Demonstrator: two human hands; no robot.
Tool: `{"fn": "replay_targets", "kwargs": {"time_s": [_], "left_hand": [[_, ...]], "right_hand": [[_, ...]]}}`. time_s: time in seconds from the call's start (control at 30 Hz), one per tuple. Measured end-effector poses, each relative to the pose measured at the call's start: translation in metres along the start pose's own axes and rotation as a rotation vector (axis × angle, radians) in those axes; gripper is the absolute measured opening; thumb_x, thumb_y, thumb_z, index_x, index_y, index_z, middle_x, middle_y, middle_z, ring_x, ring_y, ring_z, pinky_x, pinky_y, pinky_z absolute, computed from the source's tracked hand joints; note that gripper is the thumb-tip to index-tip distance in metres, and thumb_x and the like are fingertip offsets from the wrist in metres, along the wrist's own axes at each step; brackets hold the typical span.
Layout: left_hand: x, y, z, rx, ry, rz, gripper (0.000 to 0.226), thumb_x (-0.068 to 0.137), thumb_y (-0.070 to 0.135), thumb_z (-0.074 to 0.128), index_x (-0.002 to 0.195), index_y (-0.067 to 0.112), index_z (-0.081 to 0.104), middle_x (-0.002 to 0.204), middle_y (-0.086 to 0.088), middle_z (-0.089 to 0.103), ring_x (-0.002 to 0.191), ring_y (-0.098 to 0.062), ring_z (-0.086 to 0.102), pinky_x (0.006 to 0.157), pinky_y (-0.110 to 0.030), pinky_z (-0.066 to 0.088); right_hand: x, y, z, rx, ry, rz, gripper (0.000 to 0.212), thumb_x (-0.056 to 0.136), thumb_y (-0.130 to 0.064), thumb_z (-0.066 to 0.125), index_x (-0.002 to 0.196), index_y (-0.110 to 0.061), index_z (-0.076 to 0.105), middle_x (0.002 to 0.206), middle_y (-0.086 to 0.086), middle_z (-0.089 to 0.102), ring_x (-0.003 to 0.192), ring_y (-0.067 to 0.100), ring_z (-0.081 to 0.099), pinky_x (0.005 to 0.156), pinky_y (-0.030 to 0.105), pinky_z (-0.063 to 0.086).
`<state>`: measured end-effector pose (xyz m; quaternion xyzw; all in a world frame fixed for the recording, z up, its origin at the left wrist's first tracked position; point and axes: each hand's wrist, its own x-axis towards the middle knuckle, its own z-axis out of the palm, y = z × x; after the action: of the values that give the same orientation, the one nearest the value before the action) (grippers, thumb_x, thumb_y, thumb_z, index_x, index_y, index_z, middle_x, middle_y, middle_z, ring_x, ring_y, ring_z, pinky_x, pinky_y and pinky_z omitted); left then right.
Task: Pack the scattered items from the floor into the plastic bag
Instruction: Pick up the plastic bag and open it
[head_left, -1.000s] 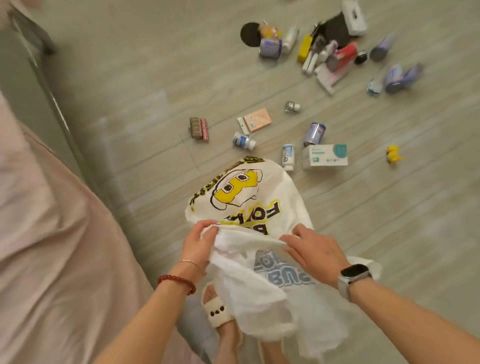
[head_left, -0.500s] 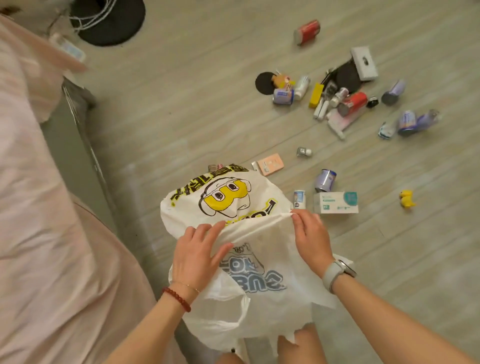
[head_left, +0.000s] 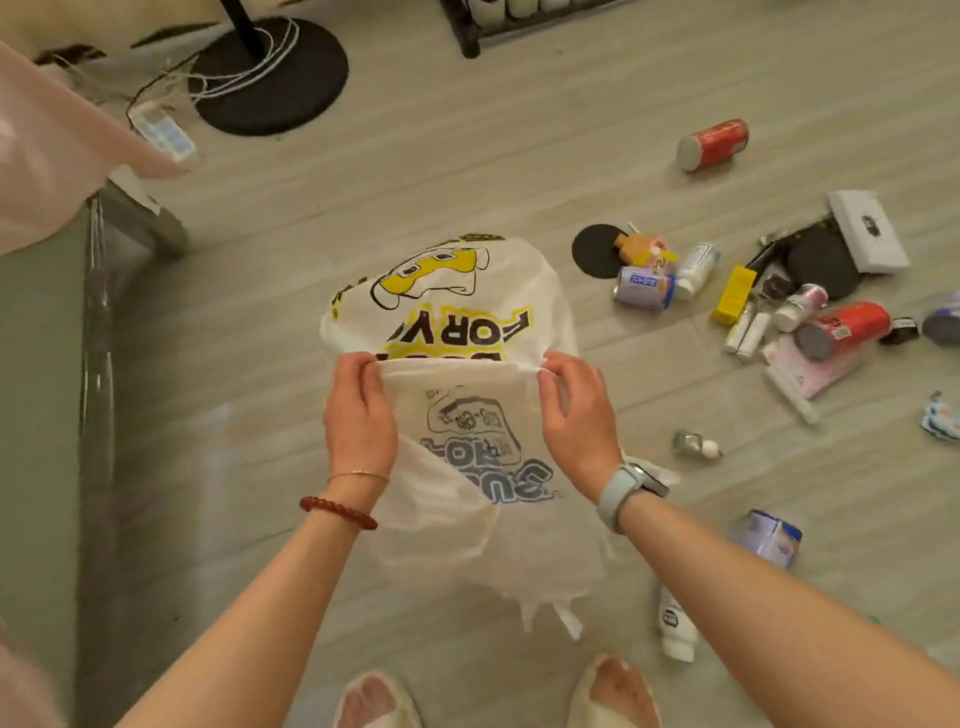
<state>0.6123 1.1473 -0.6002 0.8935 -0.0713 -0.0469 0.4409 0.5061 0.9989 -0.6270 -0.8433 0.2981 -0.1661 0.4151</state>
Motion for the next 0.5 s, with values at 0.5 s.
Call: {"fn": "replay_targets", "kwargs": {"time_s": [0.5], "left_hand": [[0.105,-0.120,0.090,0.123,0.054,0.341,0.021,0.092,0.020,0.050,0.095,0.003,0.062,0.095,-0.015,0.059,0.079,-0.020,0.049,0.069,-0.025,0.033]], "right_hand": [[0.099,0.084,0.098,0.566,-0.019,0.384,0.017,0.092,-0.014,0.048,0.078,-0.015,0.059,0.073,0.000,0.053,0.073,0.017,0.050,0.063,0.020,0.046]]}}
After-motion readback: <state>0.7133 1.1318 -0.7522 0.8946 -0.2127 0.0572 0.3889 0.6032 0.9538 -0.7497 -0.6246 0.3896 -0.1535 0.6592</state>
